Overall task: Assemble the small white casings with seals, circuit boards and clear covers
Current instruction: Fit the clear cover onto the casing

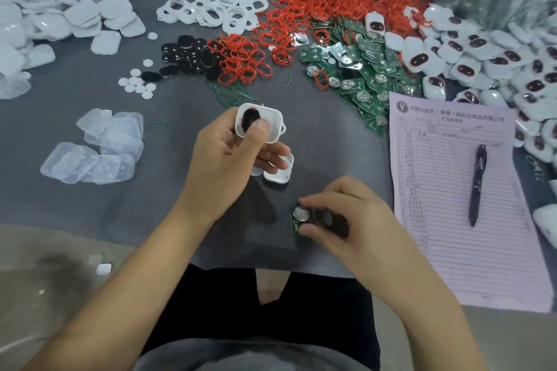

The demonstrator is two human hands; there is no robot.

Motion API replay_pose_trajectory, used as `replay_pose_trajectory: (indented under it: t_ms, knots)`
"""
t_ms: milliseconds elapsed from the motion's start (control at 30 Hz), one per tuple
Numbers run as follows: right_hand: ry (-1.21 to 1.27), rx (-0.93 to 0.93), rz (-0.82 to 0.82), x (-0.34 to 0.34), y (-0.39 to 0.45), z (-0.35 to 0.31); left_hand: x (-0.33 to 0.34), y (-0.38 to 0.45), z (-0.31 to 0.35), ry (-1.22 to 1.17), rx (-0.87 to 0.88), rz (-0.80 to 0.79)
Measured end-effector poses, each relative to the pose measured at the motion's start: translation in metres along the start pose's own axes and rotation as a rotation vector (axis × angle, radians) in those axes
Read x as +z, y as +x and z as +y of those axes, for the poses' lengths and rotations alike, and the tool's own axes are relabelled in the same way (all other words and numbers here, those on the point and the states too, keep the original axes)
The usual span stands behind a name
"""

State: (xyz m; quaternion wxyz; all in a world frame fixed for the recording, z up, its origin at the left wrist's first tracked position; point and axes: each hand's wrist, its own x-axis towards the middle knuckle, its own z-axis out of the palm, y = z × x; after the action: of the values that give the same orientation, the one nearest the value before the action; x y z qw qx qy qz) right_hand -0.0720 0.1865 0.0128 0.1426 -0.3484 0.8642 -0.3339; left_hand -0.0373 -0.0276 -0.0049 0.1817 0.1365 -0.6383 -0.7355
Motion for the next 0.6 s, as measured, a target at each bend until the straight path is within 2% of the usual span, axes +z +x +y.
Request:
replay_pose_trajectory:
  t_ms: [133, 267, 333, 433, 533, 600]
  knots:
    - [0.021, 0.040, 0.032, -0.002, 0.009, -0.001, -0.001, -0.001, 0.000, 0.004, -0.010, -0.005]
    - [0.370, 0.106, 0.203, -0.008, 0.034, -0.005, -0.003, -0.001, 0.003, -0.017, -0.026, -0.018]
    - [0.424, 0.081, 0.307, -0.006, 0.051, -0.010, -0.002, 0.000, 0.003, -0.025, -0.026, -0.024]
    - [0.153, 0.111, 0.405, 0.001, 0.074, -0.005, -0.003, 0.000, 0.001, -0.039, -0.006, 0.007]
    - [-0.089, 0.217, 0.383, 0.012, 0.084, 0.001, -0.006, 0.002, 0.000, -0.104, 0.003, 0.094]
    - [-0.241, 0.204, 0.427, 0.021, 0.083, 0.002, -0.009, 0.005, -0.001, -0.160, 0.007, 0.180]
